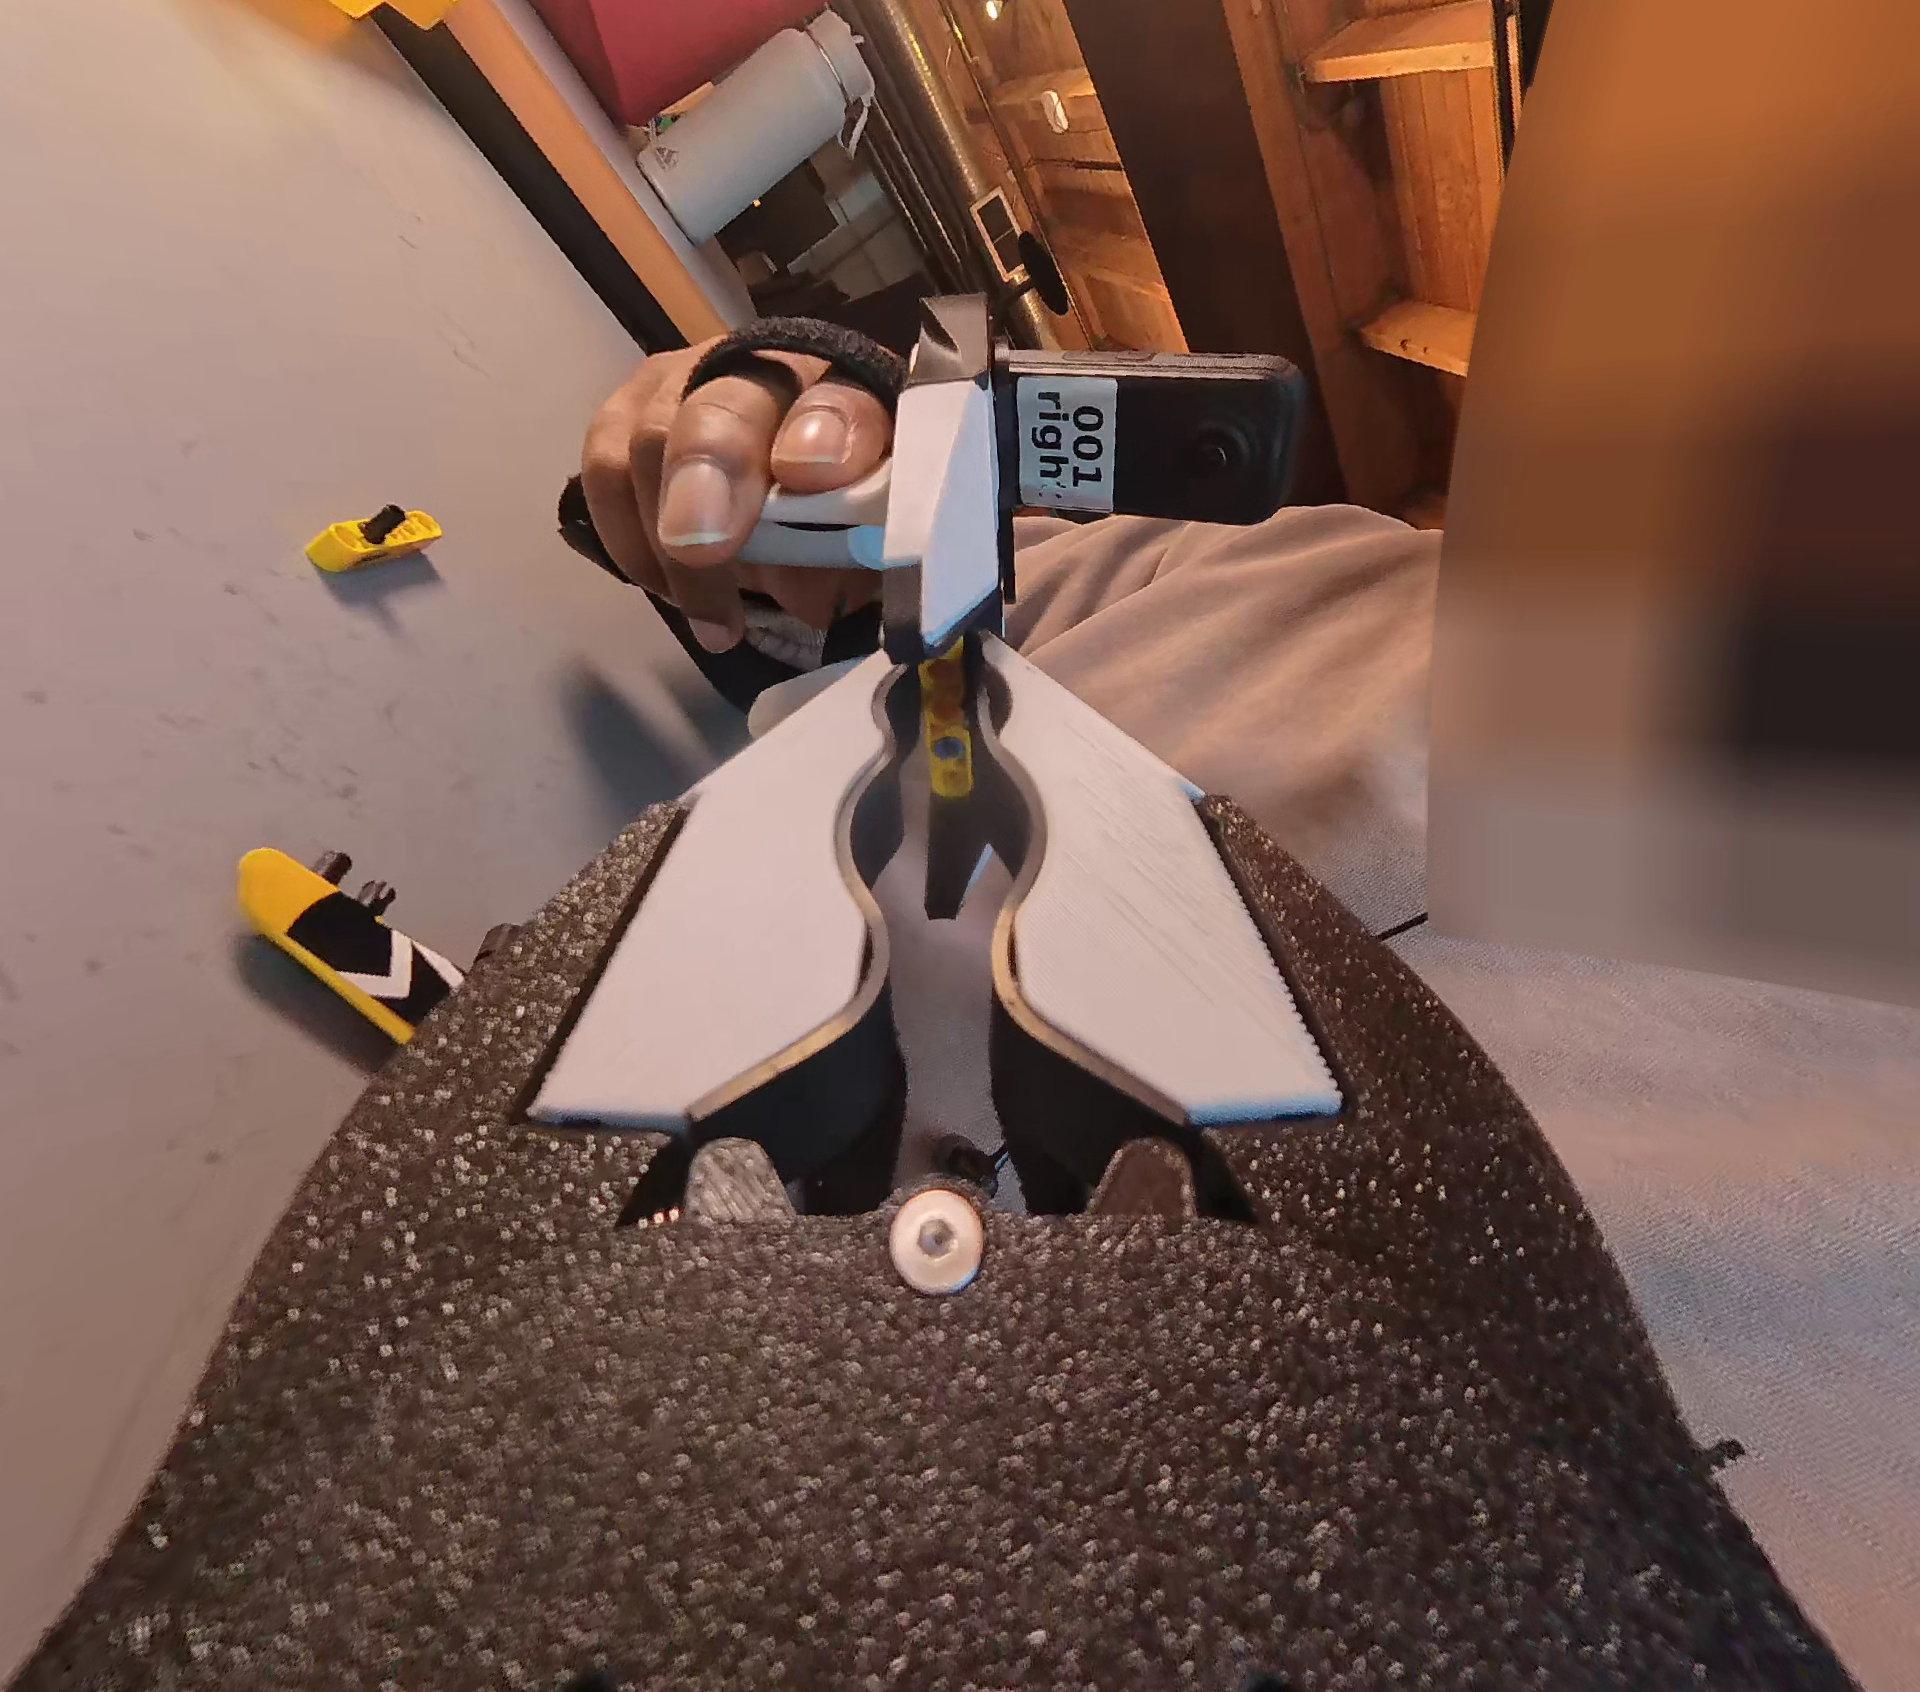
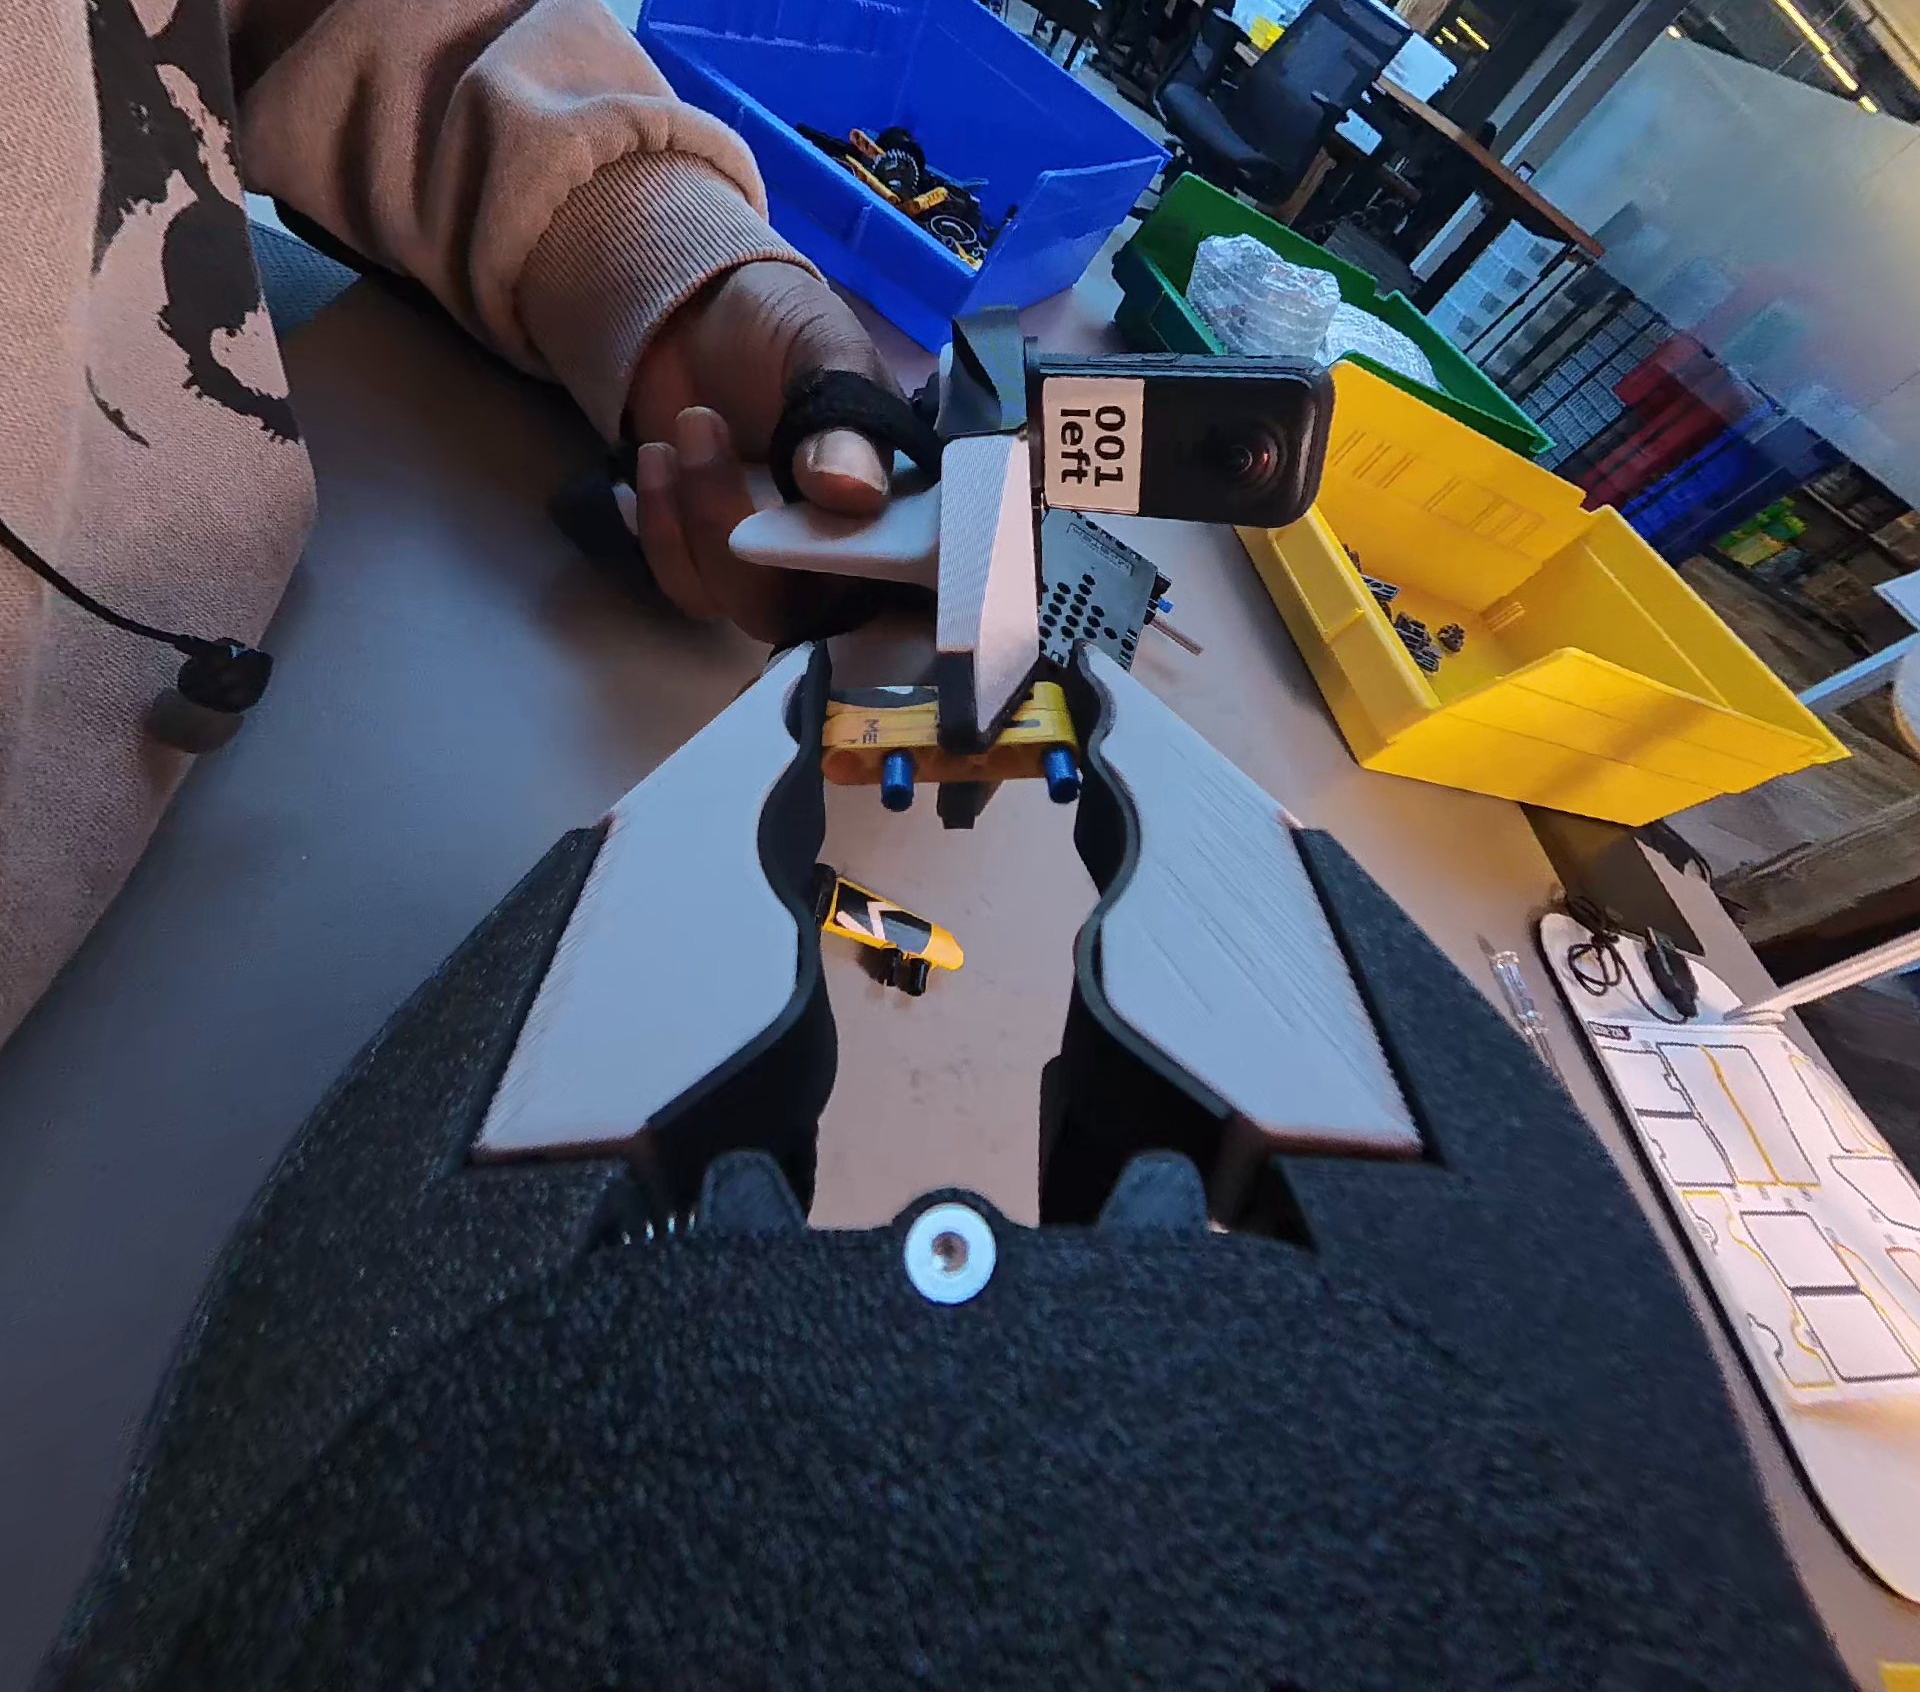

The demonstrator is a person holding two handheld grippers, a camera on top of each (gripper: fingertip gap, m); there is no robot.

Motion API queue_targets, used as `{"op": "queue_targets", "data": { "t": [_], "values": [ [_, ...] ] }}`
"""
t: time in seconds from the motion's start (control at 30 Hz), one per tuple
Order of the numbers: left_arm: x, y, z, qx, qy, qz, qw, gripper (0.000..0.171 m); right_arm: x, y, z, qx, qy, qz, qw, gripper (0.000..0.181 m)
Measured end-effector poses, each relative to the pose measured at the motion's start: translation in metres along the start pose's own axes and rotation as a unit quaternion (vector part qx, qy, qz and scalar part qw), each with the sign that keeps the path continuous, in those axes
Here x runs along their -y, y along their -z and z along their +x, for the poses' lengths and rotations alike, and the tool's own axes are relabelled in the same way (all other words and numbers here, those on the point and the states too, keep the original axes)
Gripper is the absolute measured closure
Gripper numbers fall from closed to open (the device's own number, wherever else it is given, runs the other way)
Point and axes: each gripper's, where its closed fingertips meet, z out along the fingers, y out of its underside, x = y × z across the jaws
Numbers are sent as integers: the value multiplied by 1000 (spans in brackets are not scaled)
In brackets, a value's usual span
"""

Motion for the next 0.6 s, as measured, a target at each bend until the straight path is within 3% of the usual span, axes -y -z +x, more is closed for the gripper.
{"op": "queue_targets", "data": {
  "t": [0.27,0.6],
  "values": [
    [-1,-2,15,-56,21,-3,998,164,14,4,-3,16,-25,45,999,137],
    [-2,1,18,-54,2,-9,999,165,20,11,-1,16,-34,67,997,137]
  ]
}}
